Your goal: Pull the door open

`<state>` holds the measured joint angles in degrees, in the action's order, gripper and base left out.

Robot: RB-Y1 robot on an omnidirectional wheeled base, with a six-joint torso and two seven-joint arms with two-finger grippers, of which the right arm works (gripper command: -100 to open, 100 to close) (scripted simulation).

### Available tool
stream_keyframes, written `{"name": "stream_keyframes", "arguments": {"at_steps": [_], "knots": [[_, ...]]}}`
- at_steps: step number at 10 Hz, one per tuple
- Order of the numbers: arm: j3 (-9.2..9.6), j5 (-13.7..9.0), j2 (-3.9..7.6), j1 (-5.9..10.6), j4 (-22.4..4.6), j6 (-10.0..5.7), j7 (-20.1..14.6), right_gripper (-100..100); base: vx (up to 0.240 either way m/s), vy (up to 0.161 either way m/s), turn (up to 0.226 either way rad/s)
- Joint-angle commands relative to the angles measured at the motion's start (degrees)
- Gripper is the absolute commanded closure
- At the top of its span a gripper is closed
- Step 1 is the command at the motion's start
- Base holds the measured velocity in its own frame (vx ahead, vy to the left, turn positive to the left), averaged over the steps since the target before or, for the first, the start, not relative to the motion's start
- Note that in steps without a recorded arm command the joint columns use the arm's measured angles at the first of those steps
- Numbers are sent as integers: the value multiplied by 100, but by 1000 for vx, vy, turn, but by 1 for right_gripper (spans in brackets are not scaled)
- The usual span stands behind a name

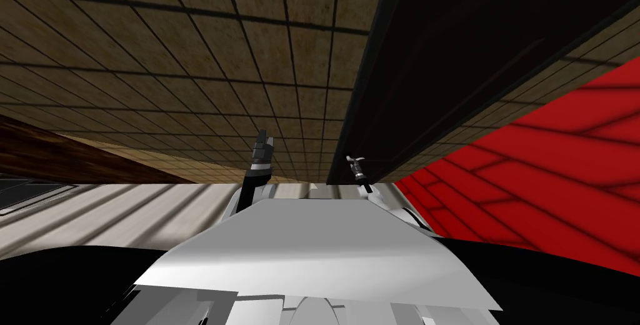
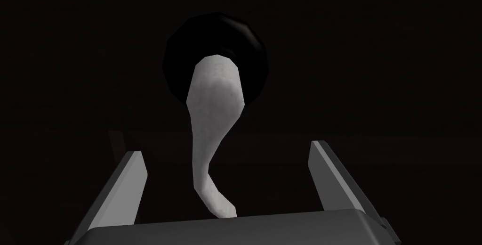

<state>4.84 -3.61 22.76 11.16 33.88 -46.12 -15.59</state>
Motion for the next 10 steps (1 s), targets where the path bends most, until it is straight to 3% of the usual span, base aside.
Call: {"name": "stream_keyframes", "arguments": {"at_steps": [1,3,6,7,8,10], "knots": [[-136,30,-14,138,-280,-82,-6,-100,100,-7,128],[-136,30,-14,138,-280,-82,-6,-100,39,-15,16],[-374,80,-26,321,-673,-194,-21,-100,60,-34,125],[-331,72,-26,308,-645,-189,-18,-100,35,-31,28],[-331,72,-26,308,-645,-189,-18,100,-6,5,-23],[-331,72,-26,308,-645,-189,-18,100,-9,8,-9]]}}
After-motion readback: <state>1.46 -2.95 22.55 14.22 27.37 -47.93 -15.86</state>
